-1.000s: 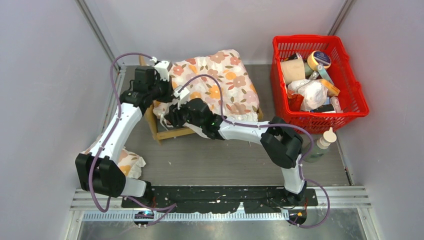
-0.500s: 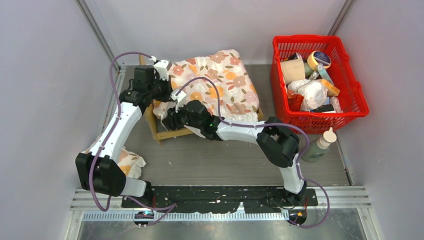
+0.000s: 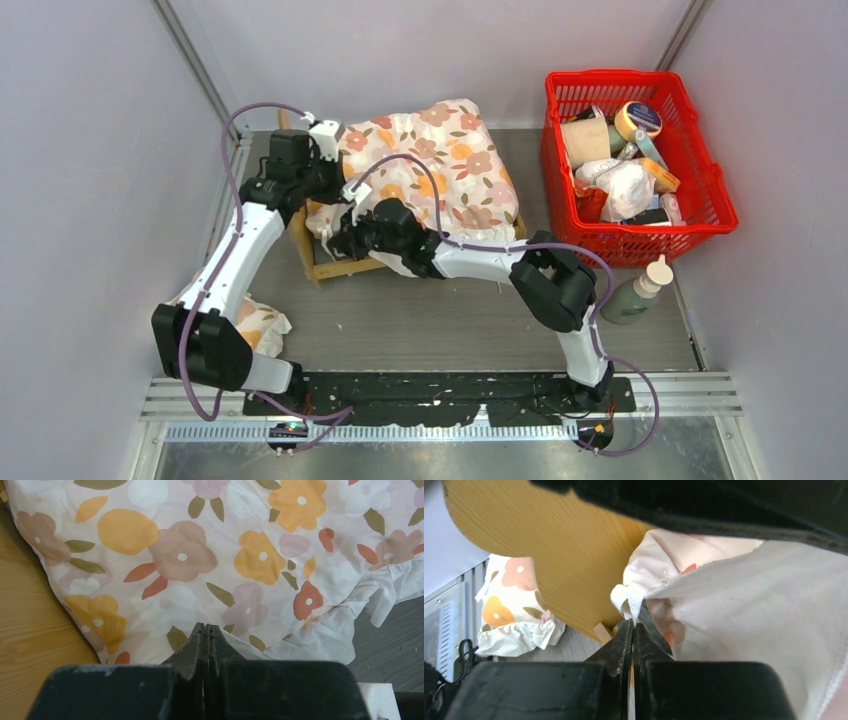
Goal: Set up the pet bed
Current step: Cross the ropes on the bed frame.
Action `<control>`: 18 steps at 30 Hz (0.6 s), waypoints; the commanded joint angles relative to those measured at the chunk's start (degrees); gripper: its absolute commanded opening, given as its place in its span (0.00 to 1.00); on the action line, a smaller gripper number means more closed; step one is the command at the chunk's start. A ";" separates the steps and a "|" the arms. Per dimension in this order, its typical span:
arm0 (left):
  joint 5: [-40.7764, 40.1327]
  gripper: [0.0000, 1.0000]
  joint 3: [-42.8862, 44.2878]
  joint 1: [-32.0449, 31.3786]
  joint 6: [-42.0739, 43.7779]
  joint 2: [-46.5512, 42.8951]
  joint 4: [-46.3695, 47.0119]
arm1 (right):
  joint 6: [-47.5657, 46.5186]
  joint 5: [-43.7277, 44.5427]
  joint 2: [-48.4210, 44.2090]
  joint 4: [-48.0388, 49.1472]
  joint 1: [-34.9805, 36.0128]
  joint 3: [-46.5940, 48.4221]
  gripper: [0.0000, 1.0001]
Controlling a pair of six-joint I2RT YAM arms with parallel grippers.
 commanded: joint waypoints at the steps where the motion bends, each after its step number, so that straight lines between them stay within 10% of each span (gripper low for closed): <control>1: -0.02 0.00 2.30 -0.12 0.60 0.46 0.98 | 1.57 -8.51 -3.40 1.86 0.35 -1.55 0.05; 18: 0.30 0.00 1.69 -0.12 0.14 1.07 1.64 | 19.70 -19.48 -2.27 19.07 3.61 -6.18 0.25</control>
